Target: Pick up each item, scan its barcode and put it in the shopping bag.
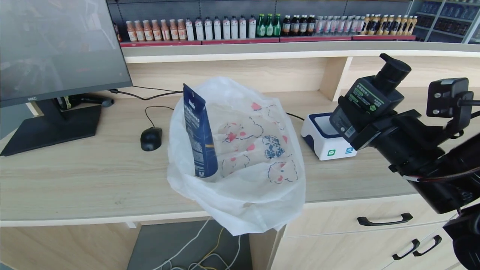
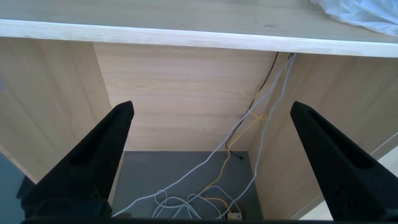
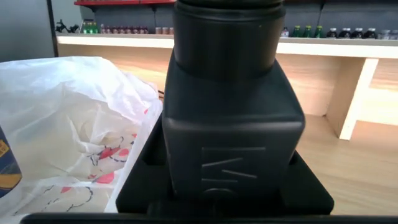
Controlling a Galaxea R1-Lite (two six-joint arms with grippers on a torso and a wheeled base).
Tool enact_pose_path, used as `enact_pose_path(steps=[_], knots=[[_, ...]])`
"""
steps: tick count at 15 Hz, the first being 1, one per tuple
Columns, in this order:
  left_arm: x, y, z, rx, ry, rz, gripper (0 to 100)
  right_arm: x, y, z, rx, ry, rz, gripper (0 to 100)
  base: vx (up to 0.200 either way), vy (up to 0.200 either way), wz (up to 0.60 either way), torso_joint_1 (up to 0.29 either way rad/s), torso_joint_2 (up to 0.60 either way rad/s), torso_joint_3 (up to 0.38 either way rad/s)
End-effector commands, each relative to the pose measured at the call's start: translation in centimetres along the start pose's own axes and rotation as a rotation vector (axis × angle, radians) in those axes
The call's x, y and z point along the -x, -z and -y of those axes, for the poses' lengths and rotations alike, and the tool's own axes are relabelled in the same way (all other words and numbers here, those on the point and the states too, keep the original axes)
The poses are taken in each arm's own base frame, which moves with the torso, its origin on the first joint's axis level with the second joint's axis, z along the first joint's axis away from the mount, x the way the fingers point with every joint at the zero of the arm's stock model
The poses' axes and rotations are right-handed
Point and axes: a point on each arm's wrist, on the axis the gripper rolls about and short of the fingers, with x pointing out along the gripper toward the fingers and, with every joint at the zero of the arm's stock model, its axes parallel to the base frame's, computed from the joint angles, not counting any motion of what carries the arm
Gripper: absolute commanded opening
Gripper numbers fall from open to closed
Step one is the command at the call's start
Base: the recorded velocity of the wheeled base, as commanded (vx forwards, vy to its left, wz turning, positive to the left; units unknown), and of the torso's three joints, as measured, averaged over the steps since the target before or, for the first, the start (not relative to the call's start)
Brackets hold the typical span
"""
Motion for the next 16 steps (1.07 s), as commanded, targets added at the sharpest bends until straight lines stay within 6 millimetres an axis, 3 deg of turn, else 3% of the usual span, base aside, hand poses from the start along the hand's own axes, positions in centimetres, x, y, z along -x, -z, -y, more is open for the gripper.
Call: enact_pose_path(steps=[1, 5, 11, 13, 16], knots=[[0.0, 0.0, 0.0, 0.000, 0.000, 0.001, 100, -0.2, 0.1, -0.1, -0.001, -0.002, -0.001, 0, 0.000, 0.200, 0.00, -0.002, 0.00, 0.002], [0.0, 0.0, 0.0, -0.001, 0.000, 0.001, 100, -0.4, 0.3, -0.1, -0.001, -0.002, -0.001, 0, 0.000, 0.200, 0.00, 0.006, 0.00, 0.002], [0.0, 0.0, 0.0, -0.004, 0.002, 0.001, 100, -1.9, 2.2, -1.2, -0.014, -0.036, -0.033, 0, 0.000, 0.000, 0.00, 0.000, 0.00, 0.000], [0.0, 0.0, 0.0, -0.004, 0.000, 0.001, 100, -2.7, 3.8, -1.5, -0.017, -0.045, -0.068, 0, 0.000, 0.000, 0.00, 0.000, 0.00, 0.000], [0.0, 0.0, 0.0, -0.004, 0.000, 0.001, 100, -2.5, 5.2, -3.3, -0.050, -0.097, -0.114, 0, 0.000, 0.000, 0.00, 0.000, 0.00, 0.000]])
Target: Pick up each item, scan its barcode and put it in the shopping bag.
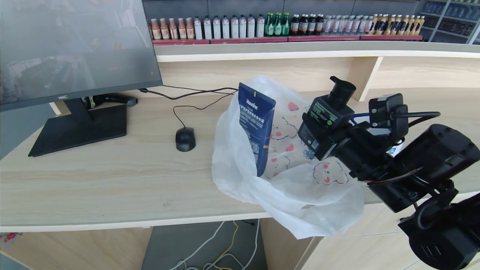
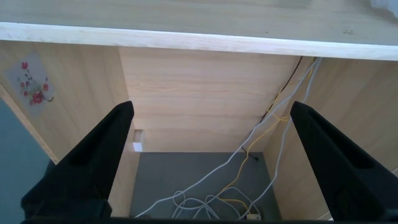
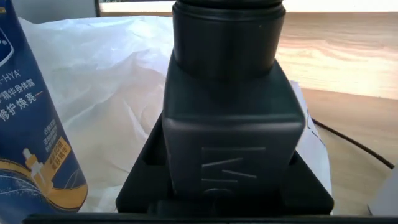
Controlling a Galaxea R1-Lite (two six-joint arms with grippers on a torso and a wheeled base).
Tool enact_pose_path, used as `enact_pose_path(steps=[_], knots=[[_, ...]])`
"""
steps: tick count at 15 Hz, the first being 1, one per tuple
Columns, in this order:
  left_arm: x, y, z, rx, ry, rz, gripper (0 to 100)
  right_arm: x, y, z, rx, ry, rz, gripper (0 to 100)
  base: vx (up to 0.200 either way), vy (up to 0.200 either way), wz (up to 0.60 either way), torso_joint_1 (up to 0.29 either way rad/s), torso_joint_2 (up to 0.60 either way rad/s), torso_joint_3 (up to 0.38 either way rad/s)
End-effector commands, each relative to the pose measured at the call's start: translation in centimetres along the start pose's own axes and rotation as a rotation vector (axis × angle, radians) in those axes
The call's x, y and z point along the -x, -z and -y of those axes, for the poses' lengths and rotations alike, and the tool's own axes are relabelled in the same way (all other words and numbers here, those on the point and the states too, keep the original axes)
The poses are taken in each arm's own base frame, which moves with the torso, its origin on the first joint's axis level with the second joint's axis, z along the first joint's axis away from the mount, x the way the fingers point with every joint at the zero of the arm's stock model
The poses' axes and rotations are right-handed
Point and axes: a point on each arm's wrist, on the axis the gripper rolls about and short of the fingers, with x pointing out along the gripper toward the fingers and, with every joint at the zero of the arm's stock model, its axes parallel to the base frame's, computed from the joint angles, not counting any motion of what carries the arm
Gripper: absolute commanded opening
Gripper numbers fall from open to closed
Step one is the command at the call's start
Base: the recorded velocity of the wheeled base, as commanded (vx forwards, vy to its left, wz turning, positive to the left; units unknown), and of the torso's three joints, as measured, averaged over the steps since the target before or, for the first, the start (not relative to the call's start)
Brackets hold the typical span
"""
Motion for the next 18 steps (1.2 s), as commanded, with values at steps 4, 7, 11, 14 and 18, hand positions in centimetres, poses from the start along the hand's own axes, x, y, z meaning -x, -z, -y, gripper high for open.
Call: enact_pose_path(steps=[4, 7, 11, 14, 18], knots=[[0.0, 0.0, 0.0, 0.000, 0.002, 0.000, 100, -0.5, 3.2, -1.6, -0.010, -0.048, -0.089, 0, 0.000, 0.000, 0.00, 0.000, 0.00, 0.000], [0.0, 0.0, 0.0, 0.000, 0.000, 0.000, 100, -0.5, 4.2, -1.7, -0.008, -0.051, -0.123, 0, 0.000, 0.000, 0.00, 0.000, 0.00, 0.000], [0.0, 0.0, 0.0, 0.000, 0.000, 0.000, 100, -0.4, 5.0, -1.7, -0.001, -0.051, -0.149, 0, 0.000, 0.000, 0.00, 0.000, 0.00, 0.000], [0.0, 0.0, 0.0, 0.000, 0.000, 0.000, 100, 0.0, 5.6, -1.9, -0.002, -0.058, -0.176, 0, 0.000, 0.000, 0.00, 0.000, 0.00, 0.000], [0.0, 0.0, 0.0, 0.000, 0.000, 0.000, 100, 0.1, 6.0, -2.0, -0.002, -0.061, -0.191, 0, 0.000, 0.000, 0.00, 0.000, 0.00, 0.000]])
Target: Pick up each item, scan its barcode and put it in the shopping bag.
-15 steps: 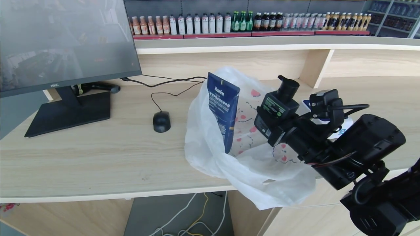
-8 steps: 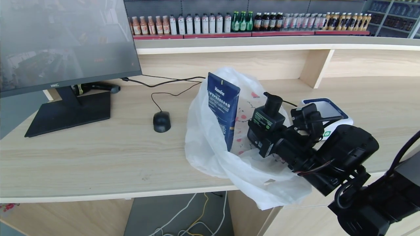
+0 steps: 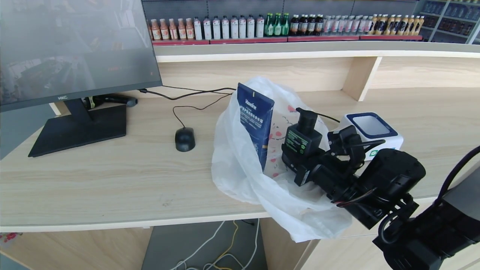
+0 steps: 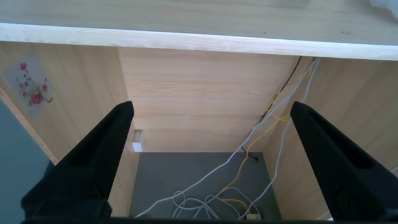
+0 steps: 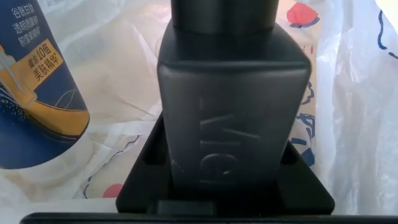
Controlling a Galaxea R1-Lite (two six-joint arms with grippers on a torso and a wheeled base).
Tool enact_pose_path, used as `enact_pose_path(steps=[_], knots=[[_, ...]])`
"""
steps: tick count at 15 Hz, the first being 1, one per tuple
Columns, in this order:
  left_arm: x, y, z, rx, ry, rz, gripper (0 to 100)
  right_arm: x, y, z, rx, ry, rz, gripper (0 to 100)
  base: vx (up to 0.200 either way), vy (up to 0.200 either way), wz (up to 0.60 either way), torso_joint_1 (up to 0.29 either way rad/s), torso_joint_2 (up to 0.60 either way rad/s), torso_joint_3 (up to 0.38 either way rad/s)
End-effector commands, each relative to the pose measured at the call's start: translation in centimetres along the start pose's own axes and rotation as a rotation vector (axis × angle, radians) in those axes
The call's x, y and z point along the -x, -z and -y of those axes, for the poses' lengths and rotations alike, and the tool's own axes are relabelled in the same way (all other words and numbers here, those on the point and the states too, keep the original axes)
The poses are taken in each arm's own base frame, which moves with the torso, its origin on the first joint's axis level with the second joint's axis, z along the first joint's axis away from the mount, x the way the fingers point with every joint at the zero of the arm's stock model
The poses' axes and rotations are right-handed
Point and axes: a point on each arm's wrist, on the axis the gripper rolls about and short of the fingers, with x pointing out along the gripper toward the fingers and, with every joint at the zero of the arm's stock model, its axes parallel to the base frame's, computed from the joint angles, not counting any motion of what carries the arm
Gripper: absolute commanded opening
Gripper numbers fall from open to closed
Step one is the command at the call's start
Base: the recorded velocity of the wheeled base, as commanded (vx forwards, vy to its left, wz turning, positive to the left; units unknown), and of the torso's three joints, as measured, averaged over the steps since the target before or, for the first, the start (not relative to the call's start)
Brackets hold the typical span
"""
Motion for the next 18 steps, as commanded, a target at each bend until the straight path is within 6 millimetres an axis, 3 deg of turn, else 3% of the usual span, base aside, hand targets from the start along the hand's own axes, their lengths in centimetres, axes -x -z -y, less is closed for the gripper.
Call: enact_pose_path(steps=[1, 12, 13, 18], knots=[[0.0, 0.0, 0.0, 0.000, 0.001, 0.000, 100, 0.0, 0.4, -0.2, -0.001, -0.008, -0.013, 0, 0.000, 0.000, 0.00, 0.000, 0.00, 0.000], [0.0, 0.0, 0.0, 0.000, 0.000, 0.000, 100, 0.0, 0.1, -0.4, -0.010, -0.012, -0.005, 0, 0.000, 0.000, 0.00, 0.000, 0.00, 0.000], [0.0, 0.0, 0.0, 0.000, 0.000, 0.000, 100, -0.1, 0.0, -0.3, -0.011, -0.010, -0.001, 100, 0.000, 0.000, 0.00, 0.000, 0.00, 0.000], [0.0, 0.0, 0.0, 0.000, 0.000, 0.000, 100, 0.1, -0.8, -0.2, -0.036, -0.007, 0.022, 100, 0.000, 0.000, 0.00, 0.000, 0.00, 0.000]])
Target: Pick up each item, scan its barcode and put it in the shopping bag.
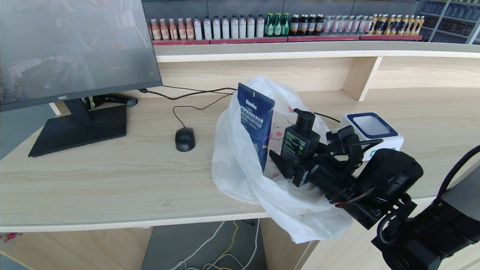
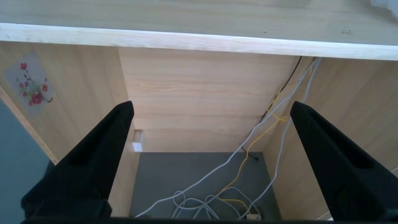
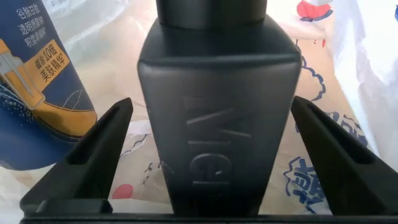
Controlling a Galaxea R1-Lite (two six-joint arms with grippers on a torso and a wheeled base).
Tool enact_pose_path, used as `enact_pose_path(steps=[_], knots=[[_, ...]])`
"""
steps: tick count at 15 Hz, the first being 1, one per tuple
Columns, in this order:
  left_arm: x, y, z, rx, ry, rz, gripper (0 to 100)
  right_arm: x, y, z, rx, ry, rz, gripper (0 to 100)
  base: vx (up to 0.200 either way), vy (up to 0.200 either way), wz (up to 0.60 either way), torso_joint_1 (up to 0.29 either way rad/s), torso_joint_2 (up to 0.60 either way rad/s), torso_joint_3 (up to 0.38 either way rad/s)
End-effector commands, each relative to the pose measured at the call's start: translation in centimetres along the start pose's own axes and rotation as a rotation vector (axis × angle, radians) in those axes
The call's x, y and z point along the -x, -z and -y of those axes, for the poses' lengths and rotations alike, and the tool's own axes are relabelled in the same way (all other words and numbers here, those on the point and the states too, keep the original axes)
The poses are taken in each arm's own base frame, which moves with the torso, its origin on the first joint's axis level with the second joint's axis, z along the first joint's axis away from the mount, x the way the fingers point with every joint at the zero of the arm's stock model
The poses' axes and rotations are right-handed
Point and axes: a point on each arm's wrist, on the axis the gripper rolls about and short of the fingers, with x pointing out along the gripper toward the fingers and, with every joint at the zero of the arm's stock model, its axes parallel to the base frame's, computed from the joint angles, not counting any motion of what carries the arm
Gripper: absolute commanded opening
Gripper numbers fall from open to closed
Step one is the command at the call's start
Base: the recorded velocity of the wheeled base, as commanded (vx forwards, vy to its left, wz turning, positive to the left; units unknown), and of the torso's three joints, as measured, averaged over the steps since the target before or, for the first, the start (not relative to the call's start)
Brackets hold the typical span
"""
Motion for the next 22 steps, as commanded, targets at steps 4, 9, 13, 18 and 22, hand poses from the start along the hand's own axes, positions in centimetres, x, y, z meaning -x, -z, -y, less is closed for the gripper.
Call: enact_pose_path(steps=[4, 9, 13, 18, 22], knots=[[0.0, 0.0, 0.0, 0.000, 0.000, 0.000, 100, 1.8, -1.9, 0.1, -0.004, 0.002, 0.035, 100, 0.000, 0.000, 0.00, 0.000, 0.00, 0.000], [0.0, 0.0, 0.0, 0.000, 0.002, 0.000, 100, 3.9, -5.9, 2.5, 0.016, 0.086, 0.155, 100, 0.000, 0.000, 0.00, 0.000, 0.00, 0.000], [0.0, 0.0, 0.0, 0.000, 0.000, 0.000, 100, 10.0, -8.2, 3.2, 0.032, 0.139, 0.193, 100, 0.000, 0.000, 0.00, 0.000, 0.00, 0.000], [0.0, 0.0, 0.0, 0.000, 0.002, 0.000, 100, 23.1, -10.1, 2.0, 0.021, 0.236, 0.333, 100, 0.000, 0.000, 0.00, 0.000, 0.00, 0.000], [0.0, 0.0, 0.0, -0.001, 0.002, 0.000, 100, 30.3, -7.2, 0.6, 0.007, 0.244, 0.165, 100, 0.000, 0.000, 0.00, 0.000, 0.00, 0.000]])
